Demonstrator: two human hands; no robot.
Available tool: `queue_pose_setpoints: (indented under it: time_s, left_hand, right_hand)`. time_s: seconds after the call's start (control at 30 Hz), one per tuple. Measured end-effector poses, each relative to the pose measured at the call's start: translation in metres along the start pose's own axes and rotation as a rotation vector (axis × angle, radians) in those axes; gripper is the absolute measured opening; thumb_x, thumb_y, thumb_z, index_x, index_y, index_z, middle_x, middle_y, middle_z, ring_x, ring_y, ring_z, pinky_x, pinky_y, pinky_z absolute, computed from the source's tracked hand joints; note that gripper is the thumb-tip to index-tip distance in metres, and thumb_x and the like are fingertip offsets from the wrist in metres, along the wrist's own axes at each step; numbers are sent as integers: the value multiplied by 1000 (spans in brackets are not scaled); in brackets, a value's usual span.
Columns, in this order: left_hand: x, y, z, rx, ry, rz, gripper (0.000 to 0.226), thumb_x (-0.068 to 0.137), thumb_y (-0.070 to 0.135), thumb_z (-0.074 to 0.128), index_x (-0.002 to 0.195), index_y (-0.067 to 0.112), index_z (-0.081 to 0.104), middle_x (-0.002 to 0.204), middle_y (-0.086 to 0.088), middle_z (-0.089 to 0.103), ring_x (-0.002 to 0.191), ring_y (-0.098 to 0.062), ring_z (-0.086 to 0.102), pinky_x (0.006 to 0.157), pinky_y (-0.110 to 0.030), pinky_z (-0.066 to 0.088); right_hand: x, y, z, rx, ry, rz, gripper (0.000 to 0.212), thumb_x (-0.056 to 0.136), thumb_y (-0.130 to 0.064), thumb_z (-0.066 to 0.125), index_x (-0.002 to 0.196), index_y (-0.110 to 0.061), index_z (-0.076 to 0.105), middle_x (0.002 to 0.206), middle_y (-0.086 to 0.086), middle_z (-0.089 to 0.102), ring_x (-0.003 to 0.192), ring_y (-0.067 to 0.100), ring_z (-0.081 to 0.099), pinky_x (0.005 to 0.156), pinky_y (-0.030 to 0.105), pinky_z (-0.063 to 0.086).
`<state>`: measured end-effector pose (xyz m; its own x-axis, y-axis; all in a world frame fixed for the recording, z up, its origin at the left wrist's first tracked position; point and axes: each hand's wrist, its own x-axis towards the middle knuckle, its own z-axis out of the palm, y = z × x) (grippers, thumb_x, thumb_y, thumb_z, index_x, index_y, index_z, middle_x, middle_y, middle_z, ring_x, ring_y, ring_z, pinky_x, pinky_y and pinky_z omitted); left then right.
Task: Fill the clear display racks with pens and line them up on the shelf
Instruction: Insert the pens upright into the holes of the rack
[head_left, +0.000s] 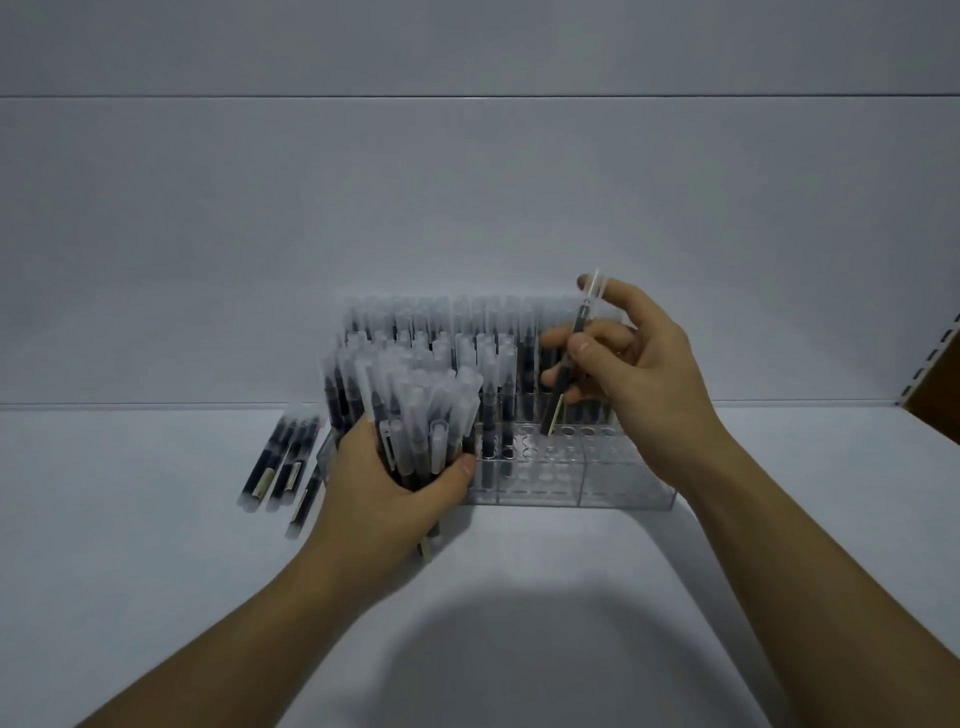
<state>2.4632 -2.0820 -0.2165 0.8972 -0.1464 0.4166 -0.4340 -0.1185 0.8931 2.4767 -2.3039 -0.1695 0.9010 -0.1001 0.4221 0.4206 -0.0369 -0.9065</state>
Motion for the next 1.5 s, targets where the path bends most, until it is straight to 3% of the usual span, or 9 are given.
queue_pose_setpoints:
  time_s: [0.17, 0.27, 0.4, 0.6, 0.77, 0.97, 1.1, 1.27, 1.5]
  left_hand:
    - [-8, -4, 2, 153, -106, 44, 30, 80, 11, 77, 107, 18, 67, 85, -2, 73, 81, -20, 71, 69, -37, 60]
    - [-9, -6, -1, 351, -132, 162, 32, 76, 7, 74, 99, 24, 61, 70, -2, 65, 63, -25, 64, 59, -45, 54]
    - [-8, -7, 2, 682, -262, 477, 29, 77, 24, 58, 78, 40, 33, 66, 18, 39, 57, -2, 42, 53, -22, 40]
    - [-9, -10, 5, 846, -305, 625, 26, 68, 12, 66, 90, 23, 58, 80, 6, 55, 72, -16, 49, 61, -29, 41]
    - [-8, -8, 6, 938, -272, 655, 38, 52, 3, 77, 87, 13, 63, 90, 1, 61, 90, -23, 57, 77, -31, 40]
    - [-11, -9, 9, 982, -337, 619, 27, 63, 4, 71, 89, 10, 64, 138, -10, 58, 130, -30, 51, 102, -42, 39]
    - [-9, -11, 8, 1016, -397, 557, 35, 58, 12, 71, 92, 13, 64, 136, -7, 60, 123, -26, 53, 97, -42, 45]
    - [-7, -11, 10, 1011, -391, 537, 42, 54, 15, 76, 95, 14, 64, 132, -4, 63, 120, -23, 50, 90, -41, 49]
    - [-8, -11, 10, 982, -380, 535, 43, 55, 17, 77, 97, 14, 64, 130, -3, 63, 118, -23, 53, 86, -42, 51]
  right_hand:
    - [-2, -1, 4, -23, 50, -74, 62, 99, 7, 57, 146, -30, 42, 93, 13, 74, 76, 33, 75, 69, 33, 62]
    - [-1, -1, 3, -43, 86, -137, 48, 100, 3, 59, 140, -20, 50, 88, 28, 67, 77, 31, 76, 77, 38, 63]
    - [-2, -1, 5, -42, 149, -176, 38, 101, -2, 60, 133, -20, 52, 92, 28, 68, 79, 28, 77, 75, 38, 63]
    - [-4, -3, 3, -124, 242, -230, 41, 90, -3, 75, 119, -16, 50, 97, 16, 72, 75, 27, 76, 71, 43, 64]
    - [-4, 6, 5, -347, 276, -314, 42, 86, -16, 83, 115, -24, 53, 92, 9, 69, 67, 26, 71, 68, 46, 61]
    - [-1, 10, 11, -516, 291, -433, 47, 85, -25, 84, 120, -21, 54, 87, -7, 64, 66, 14, 67, 64, 25, 57]
    - [4, 15, 16, -591, 257, -498, 56, 84, -28, 84, 126, -31, 47, 84, -10, 59, 66, 10, 64, 62, 12, 50]
    - [7, 22, 19, -683, 222, -554, 45, 86, -30, 83, 122, -17, 59, 88, -9, 59, 65, 10, 62, 65, 22, 55]
    - [4, 27, 15, -736, 178, -593, 33, 91, -20, 78, 122, -12, 67, 88, -10, 62, 75, 8, 62, 71, 15, 55]
